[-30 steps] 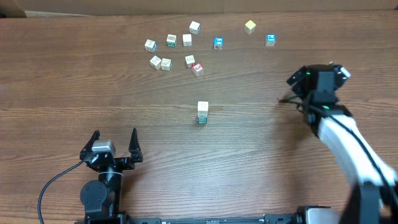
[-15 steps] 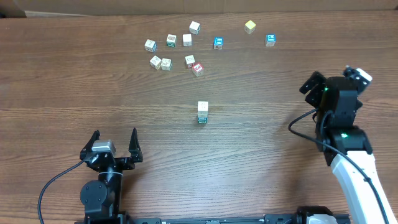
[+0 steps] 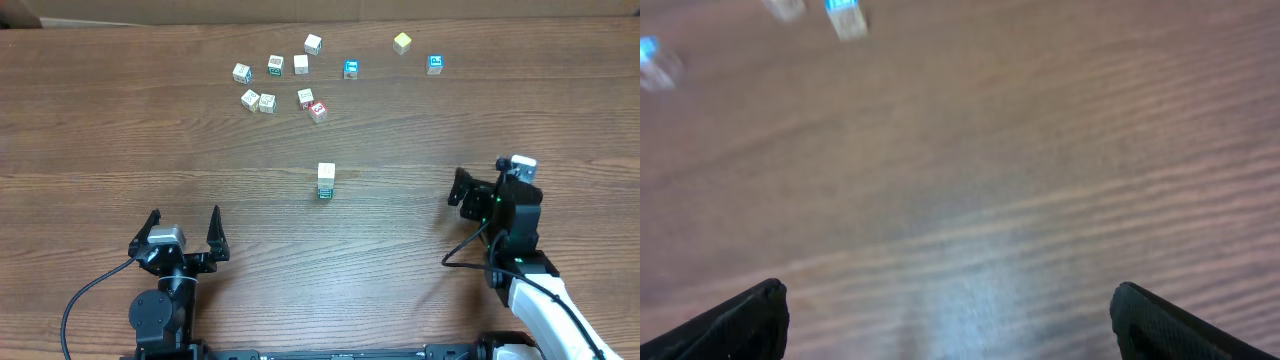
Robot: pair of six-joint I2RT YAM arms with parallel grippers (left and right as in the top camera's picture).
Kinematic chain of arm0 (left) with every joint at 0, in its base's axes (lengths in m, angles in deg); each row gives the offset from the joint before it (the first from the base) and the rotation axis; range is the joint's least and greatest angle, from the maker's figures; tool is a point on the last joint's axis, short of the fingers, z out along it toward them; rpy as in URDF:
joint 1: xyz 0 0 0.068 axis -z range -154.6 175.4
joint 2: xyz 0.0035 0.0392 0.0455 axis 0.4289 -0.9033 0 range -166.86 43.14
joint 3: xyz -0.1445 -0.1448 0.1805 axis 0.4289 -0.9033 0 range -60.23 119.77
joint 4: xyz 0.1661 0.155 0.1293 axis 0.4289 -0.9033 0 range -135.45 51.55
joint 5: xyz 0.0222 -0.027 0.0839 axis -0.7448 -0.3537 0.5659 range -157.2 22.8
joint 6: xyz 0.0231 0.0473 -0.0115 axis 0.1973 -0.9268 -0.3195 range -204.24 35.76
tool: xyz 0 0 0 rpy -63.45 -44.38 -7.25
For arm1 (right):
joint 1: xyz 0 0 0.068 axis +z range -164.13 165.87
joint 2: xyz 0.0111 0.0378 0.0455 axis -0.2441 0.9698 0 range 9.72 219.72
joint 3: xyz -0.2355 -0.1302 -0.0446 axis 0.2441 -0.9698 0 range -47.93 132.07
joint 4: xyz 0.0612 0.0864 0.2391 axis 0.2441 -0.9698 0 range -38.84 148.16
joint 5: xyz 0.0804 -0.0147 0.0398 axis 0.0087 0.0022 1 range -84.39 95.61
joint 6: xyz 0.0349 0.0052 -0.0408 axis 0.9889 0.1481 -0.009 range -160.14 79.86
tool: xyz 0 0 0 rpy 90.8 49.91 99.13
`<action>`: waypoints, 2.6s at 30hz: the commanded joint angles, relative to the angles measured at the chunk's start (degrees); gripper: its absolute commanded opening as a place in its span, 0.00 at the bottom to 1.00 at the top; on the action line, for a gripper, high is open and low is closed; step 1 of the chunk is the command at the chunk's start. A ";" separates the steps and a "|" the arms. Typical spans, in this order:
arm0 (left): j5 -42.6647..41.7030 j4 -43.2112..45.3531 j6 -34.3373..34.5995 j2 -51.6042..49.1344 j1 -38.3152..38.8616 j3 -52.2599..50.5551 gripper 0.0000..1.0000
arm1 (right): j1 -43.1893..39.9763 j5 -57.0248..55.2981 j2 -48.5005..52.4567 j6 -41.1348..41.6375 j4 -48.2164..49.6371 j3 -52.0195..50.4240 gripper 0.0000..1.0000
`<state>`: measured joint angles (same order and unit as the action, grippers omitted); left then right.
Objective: Form a tower
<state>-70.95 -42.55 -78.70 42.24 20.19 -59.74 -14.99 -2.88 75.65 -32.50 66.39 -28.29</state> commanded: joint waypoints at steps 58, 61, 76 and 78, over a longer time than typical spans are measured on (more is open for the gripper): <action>0.59 -0.17 -1.29 0.66 0.42 -0.20 0.99 | 3.28 7.76 -40.76 -5.57 -13.16 -19.17 1.00; 0.59 -0.17 -1.27 0.66 0.42 -0.20 1.00 | 3.34 8.28 -44.11 -6.49 -13.20 -19.17 1.00; 0.59 -0.17 -1.29 0.66 0.42 -0.20 1.00 | 4.20 10.34 -59.84 -11.82 -13.27 -19.19 1.00; 0.59 -0.17 -1.29 0.66 0.42 -0.20 1.00 | 4.52 10.32 -61.27 -12.90 -13.27 -19.19 1.00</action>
<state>-70.95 -42.55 -78.70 42.28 20.19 -59.74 -11.30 6.86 16.68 -42.47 52.92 -46.89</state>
